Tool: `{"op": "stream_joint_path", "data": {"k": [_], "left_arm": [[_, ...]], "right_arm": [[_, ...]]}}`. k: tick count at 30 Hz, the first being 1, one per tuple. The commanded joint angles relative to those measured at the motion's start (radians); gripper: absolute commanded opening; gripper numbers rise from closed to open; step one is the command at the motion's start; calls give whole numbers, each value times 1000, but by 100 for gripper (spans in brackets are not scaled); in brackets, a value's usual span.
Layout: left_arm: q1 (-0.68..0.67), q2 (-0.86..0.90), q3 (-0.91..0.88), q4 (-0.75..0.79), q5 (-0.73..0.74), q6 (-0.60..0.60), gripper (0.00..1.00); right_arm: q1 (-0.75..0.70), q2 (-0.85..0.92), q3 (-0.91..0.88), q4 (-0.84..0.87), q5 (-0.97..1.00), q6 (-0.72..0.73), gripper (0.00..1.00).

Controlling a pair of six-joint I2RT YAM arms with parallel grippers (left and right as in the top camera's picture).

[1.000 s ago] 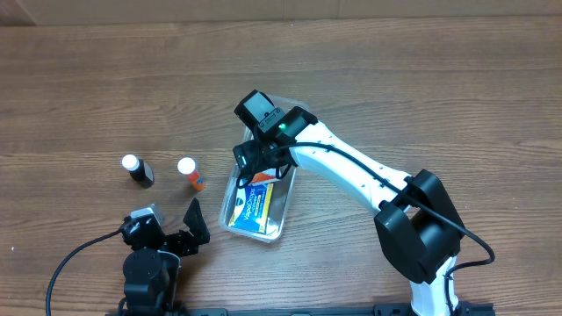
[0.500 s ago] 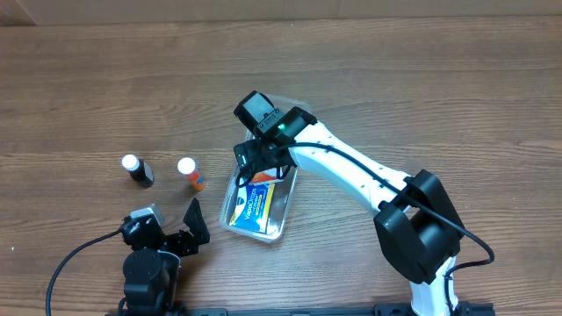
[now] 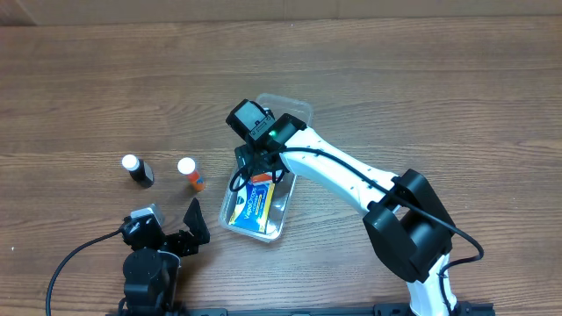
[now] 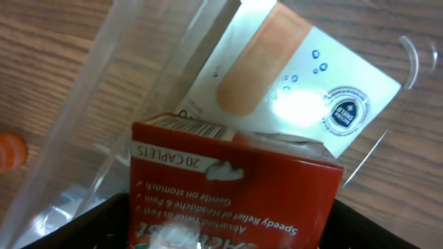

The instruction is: Pack container

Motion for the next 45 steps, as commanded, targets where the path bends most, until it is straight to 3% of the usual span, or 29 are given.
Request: {"op": "stream_joint_path", "data": {"k": [1, 7, 13, 17, 19, 24, 26, 27, 30, 37, 42, 44, 45], "left_arm": [[5, -8, -3, 0, 4, 19, 100], [5, -8, -3, 0, 4, 19, 100], [5, -8, -3, 0, 4, 19, 100], [5, -8, -3, 0, 4, 19, 100], [5, -8, -3, 0, 4, 19, 100], [5, -8, -3, 0, 4, 19, 100], [5, -8, -3, 0, 4, 19, 100], [5, -8, -3, 0, 4, 19, 100], [5, -8, -3, 0, 4, 19, 100], [5, -8, -2, 0, 4, 19, 100], [5, -8, -3, 0, 4, 19, 100], [5, -8, -3, 23, 0, 19, 100], [5, -8, -3, 26, 1, 19, 100]], "right_arm": [[-8, 14, -2, 6, 35, 13, 75], [-8, 12, 19, -14, 58, 13, 72], [-15, 12, 187, -98, 58, 89, 72], [-31, 12, 217, -93, 58, 185, 72], [-56, 13, 216, -97, 40, 309, 72], [-71, 13, 216, -43, 5, 413, 69], [-71, 13, 216, -42, 5, 413, 74], [-71, 13, 216, -45, 5, 412, 84], [-71, -8, 218, -48, 7, 347, 100], [-175, -267, 275, -188, 35, 186, 100], [-441, -487, 275, -369, -17, 100, 86], [-506, -515, 275, -419, -64, 47, 78], [-538, -523, 274, -453, -85, 30, 67]]}}
